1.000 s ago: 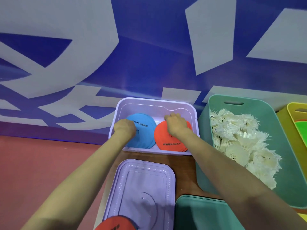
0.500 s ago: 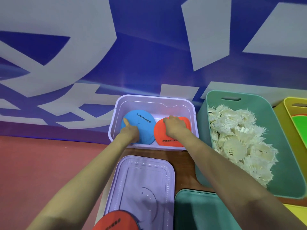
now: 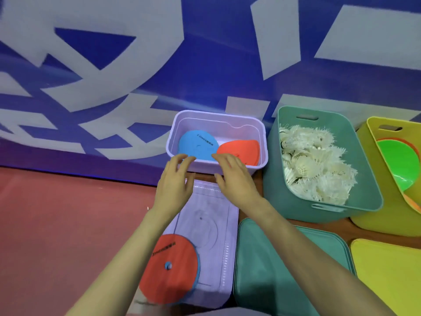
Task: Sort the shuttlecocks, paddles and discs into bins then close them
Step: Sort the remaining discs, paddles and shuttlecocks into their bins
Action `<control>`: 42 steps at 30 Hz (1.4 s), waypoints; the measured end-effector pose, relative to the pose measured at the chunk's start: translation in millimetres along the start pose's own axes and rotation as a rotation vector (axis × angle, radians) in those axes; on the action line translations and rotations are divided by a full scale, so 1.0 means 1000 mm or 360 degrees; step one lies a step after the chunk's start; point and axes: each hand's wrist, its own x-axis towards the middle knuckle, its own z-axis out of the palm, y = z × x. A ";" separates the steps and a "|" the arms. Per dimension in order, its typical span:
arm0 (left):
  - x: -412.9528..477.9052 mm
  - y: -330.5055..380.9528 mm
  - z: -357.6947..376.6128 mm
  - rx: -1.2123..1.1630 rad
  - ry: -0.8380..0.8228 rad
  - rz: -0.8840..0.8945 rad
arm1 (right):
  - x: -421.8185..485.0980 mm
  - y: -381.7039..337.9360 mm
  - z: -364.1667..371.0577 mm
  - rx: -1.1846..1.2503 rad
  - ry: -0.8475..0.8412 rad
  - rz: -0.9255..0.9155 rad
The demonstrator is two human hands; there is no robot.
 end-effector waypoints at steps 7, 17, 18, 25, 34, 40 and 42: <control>-0.105 -0.060 -0.002 0.0091 -0.0452 -0.0738 | -0.067 -0.032 0.069 0.0165 -0.0719 0.0220; -0.150 -0.075 0.011 0.0264 -0.0851 -0.1172 | -0.114 -0.053 0.125 0.0153 -0.1160 0.0436; -0.150 -0.075 0.011 0.0261 -0.0841 -0.1167 | -0.116 -0.052 0.127 0.0158 -0.1094 0.0447; -0.143 -0.067 -0.006 0.0136 -0.0771 -0.1062 | -0.110 -0.046 0.111 0.0583 -0.0904 0.0599; -0.088 -0.030 -0.013 -0.0701 -0.0417 -0.0716 | -0.072 -0.015 0.041 0.0714 -0.0262 0.0500; -0.055 -0.005 -0.001 -0.1026 -0.0267 -0.0383 | -0.053 0.007 -0.003 0.0528 -0.0080 0.0248; -0.044 -0.001 0.001 -0.1049 -0.0231 -0.0343 | -0.048 0.014 -0.016 0.0469 -0.0035 0.0182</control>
